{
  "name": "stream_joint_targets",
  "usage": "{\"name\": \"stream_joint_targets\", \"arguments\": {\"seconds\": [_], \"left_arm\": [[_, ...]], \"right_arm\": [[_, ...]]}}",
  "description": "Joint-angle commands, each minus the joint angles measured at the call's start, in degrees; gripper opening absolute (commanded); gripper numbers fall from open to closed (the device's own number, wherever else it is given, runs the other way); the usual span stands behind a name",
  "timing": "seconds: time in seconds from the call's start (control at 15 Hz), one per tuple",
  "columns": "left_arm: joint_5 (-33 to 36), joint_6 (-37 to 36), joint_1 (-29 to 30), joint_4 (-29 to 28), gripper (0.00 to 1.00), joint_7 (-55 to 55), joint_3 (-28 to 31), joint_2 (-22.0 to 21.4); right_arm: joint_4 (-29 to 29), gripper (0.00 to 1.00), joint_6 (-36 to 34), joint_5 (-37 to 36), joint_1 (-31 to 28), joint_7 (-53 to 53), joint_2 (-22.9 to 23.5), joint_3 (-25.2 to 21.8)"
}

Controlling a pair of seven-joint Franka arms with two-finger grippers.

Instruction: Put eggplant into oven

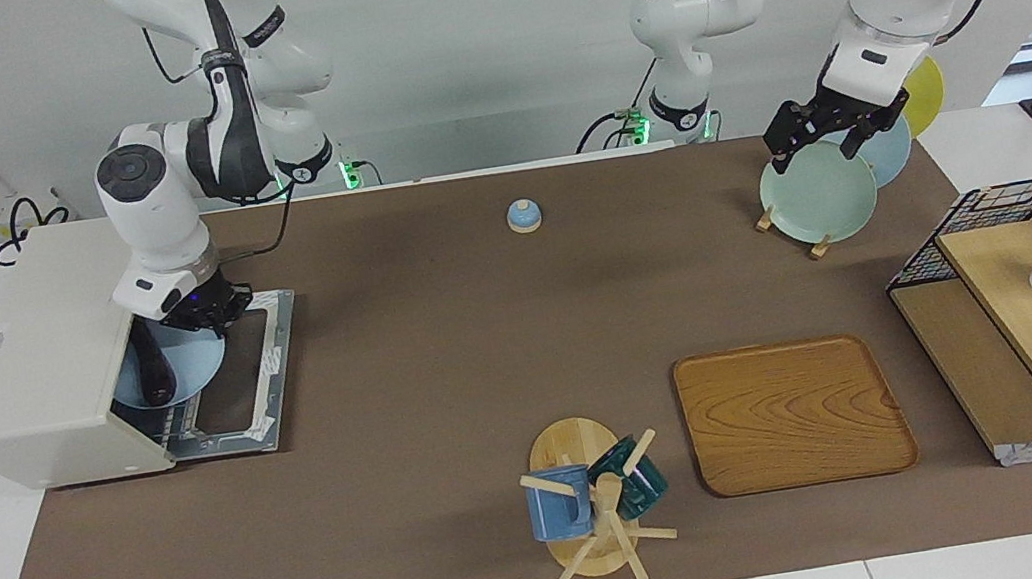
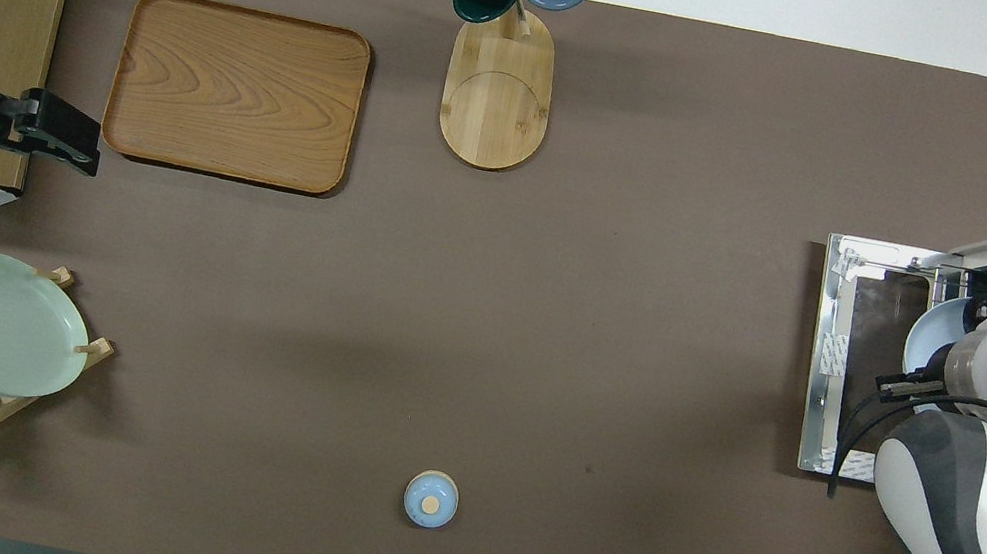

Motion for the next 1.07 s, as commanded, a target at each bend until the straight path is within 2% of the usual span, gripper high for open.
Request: {"name": "stream_joint_targets", "arguments": {"seconds": [0.0,0.13,0.27,0.4,0.6,0.8,0.87,1.0], "left_arm": [[-0.08,1.43,0.12,-2.41,1.0,-0.12,0.03,-1.87],[-0.08,1.52,0.21,-2.41,1.0,-0.03,-0.06,-1.87],[-0.08,1.61,0.21,-2.41,1.0,-0.12,-0.06,-1.87],[-0.08,1.61,0.3,-2.41,1.0,-0.03,0.03,-1.87],[-0.08,1.61,0.47,-2.41,1.0,-0.03,0.03,-1.87],[-0.08,1.61,0.3,-2.41,1.0,-0.12,0.03,-1.87],[-0.08,1.61,0.3,-2.41,1.0,-0.12,-0.06,-1.87],[-0.08,1.61,0.3,-2.41,1.0,-0.04,-0.06,-1.87]], "right_arm": [[-1.66,0.0,1.31,1.66,-1.65,-2.17,-0.09,0.64],[-1.58,0.0,1.49,1.66,-1.65,-2.44,0.0,0.64],[-1.58,0.21,1.41,1.66,-1.65,-2.26,0.0,0.73],[-1.49,0.25,1.32,1.66,-1.56,-2.26,0.0,0.73],[1.48,0.25,-2.09,1.75,0.27,-2.18,0.18,0.82],[10.26,0.24,-12.19,4.29,5.98,0.44,2.1,0.73],[11.77,0.23,-13.35,4.3,7.3,2.64,2.72,0.82],[10.21,0.0,-9.61,4.38,10.12,7.03,2.72,0.82]]}}
